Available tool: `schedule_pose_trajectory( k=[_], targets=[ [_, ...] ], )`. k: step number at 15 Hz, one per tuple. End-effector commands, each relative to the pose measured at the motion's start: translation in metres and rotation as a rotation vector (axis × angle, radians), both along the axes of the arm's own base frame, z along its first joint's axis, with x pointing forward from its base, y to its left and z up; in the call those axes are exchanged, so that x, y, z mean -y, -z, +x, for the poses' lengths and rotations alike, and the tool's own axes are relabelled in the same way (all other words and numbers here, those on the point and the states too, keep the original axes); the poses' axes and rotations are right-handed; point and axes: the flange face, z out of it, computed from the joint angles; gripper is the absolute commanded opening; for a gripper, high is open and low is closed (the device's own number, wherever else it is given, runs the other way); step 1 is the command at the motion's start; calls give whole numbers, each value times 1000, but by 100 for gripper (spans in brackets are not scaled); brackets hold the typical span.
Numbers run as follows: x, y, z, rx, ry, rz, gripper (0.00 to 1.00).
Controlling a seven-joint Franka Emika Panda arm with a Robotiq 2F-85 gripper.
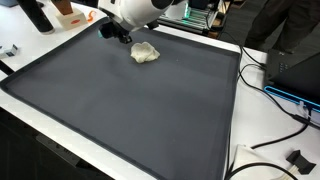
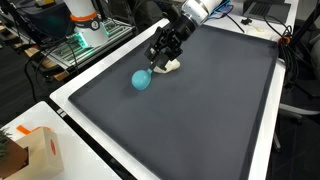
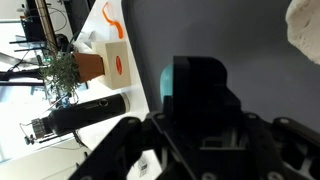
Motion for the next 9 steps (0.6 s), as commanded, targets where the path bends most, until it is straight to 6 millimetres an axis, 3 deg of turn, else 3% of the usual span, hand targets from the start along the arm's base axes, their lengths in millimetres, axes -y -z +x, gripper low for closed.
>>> schedule_pose_trajectory(
  k=[1, 9],
  targets=[
    [2, -6, -1, -63, -58, 4, 25],
    [0, -24, -5, -192, -177, 63, 25]
  ],
)
